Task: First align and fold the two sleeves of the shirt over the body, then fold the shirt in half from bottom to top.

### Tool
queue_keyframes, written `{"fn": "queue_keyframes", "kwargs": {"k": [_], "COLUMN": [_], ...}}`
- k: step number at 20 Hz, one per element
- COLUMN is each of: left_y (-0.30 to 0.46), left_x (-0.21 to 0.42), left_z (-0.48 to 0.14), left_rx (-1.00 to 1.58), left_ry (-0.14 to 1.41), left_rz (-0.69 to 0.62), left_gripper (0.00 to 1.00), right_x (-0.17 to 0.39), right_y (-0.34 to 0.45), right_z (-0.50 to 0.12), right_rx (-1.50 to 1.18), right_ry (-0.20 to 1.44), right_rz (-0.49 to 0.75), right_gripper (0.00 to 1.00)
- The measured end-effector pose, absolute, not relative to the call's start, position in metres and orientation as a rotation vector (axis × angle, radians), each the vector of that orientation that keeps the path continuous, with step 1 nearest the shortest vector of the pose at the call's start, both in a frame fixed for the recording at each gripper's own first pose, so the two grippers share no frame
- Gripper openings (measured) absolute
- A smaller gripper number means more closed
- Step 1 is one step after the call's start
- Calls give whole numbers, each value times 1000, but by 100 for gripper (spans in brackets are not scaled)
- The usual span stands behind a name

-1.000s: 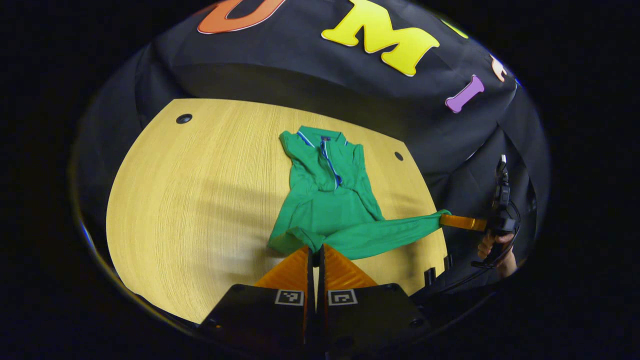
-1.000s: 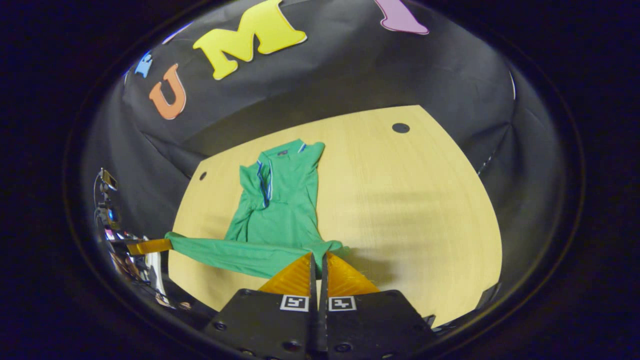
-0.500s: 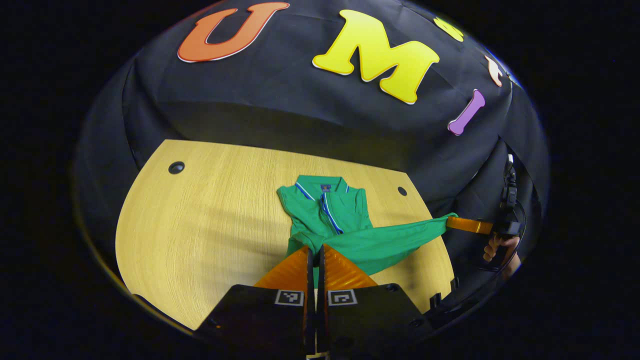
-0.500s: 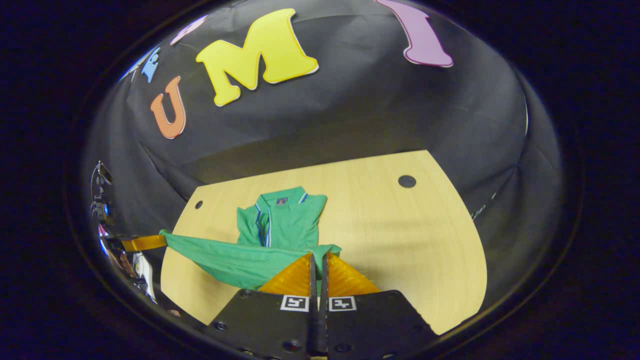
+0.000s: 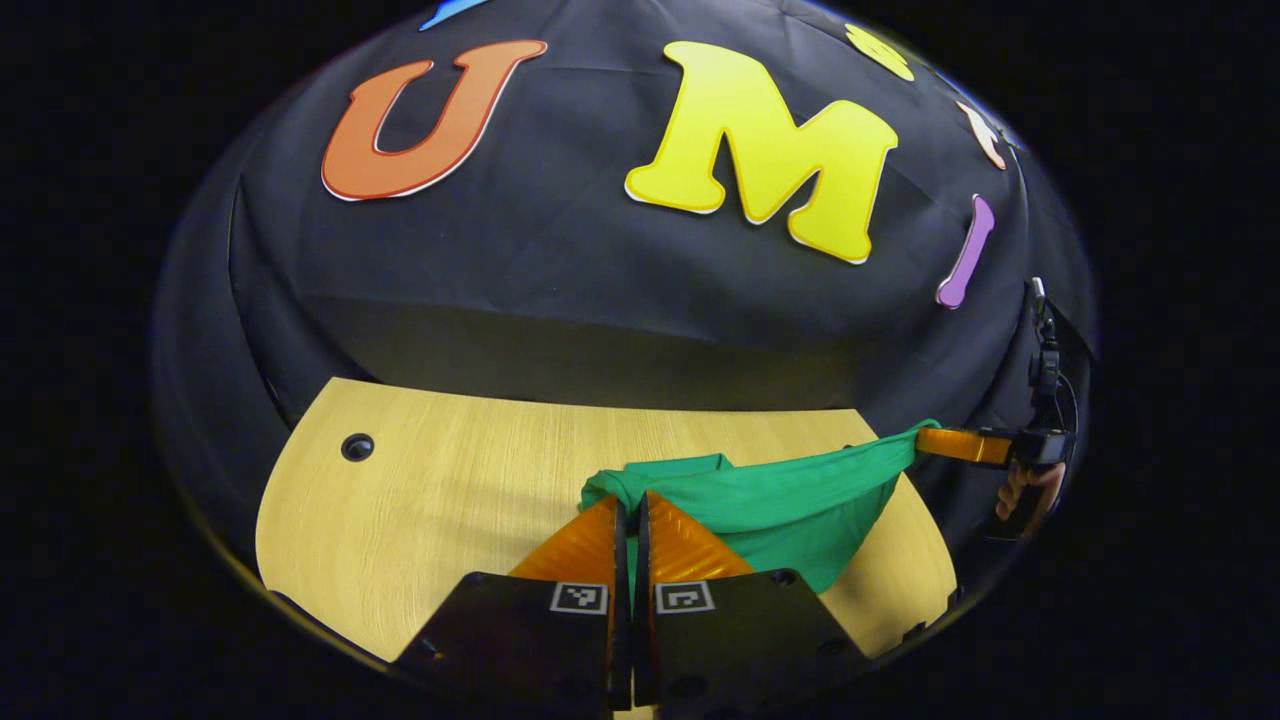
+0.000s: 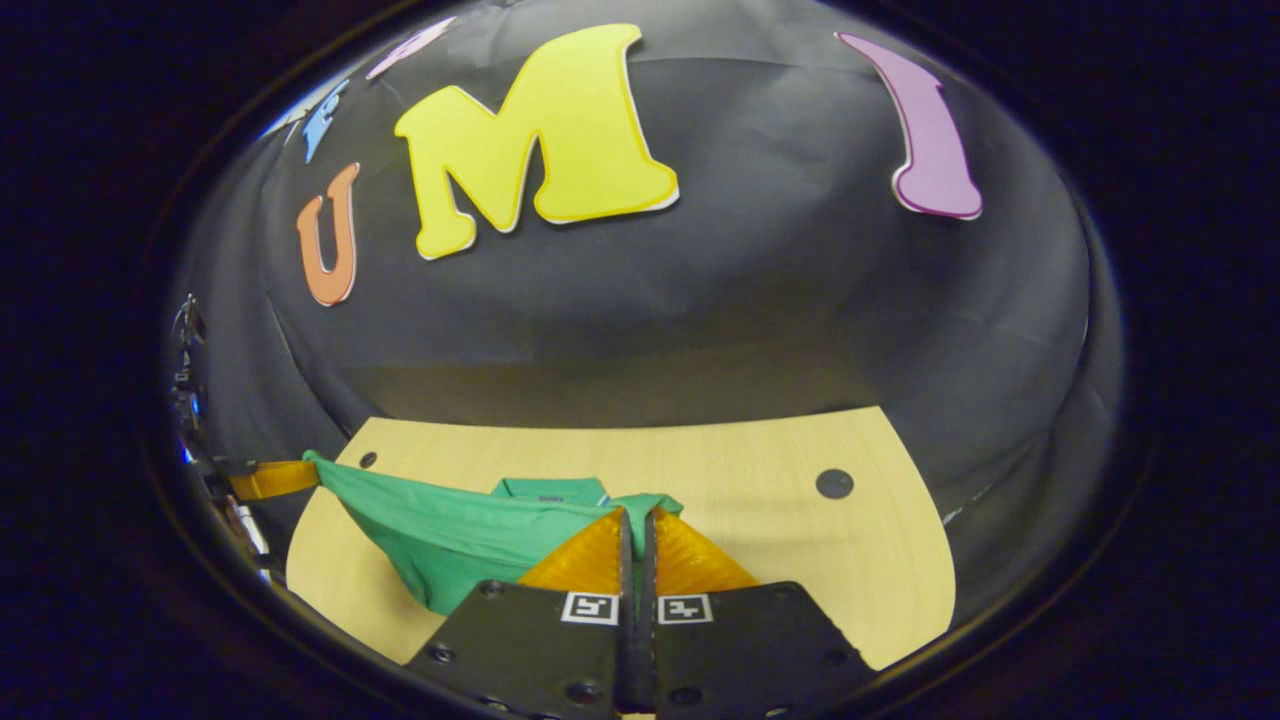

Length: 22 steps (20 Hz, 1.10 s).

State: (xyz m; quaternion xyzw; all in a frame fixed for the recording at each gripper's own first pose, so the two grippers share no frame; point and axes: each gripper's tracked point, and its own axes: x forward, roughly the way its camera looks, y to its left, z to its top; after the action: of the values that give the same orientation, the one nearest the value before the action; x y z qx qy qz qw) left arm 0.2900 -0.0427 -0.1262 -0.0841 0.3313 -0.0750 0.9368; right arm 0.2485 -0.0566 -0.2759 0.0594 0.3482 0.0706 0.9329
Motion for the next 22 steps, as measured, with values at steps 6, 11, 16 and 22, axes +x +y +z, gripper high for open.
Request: {"fn": "queue_keyframes", "kwargs": {"k": [6, 11, 16, 22], "left_y": [-40, -27, -21, -20], "left_x": [341, 364, 374, 360], "left_z": [-171, -220, -261, -283], "left_rx": [-122, -97, -112, -135], "left_ry": [646, 666, 701, 760], "left_rz": [-109, -48, -27, 31], "left_gripper": [5, 0, 10, 58], "right_x": [300, 322, 327, 316], "right_y": [-30, -27, -32, -32], "right_z": [-319, -374, -416, -430], "right_rx": [75, 74, 67, 50], "right_ry": [667, 728, 784, 818], "right_rz": [193, 183, 163, 176], "right_gripper": [0, 0, 0, 23]}}
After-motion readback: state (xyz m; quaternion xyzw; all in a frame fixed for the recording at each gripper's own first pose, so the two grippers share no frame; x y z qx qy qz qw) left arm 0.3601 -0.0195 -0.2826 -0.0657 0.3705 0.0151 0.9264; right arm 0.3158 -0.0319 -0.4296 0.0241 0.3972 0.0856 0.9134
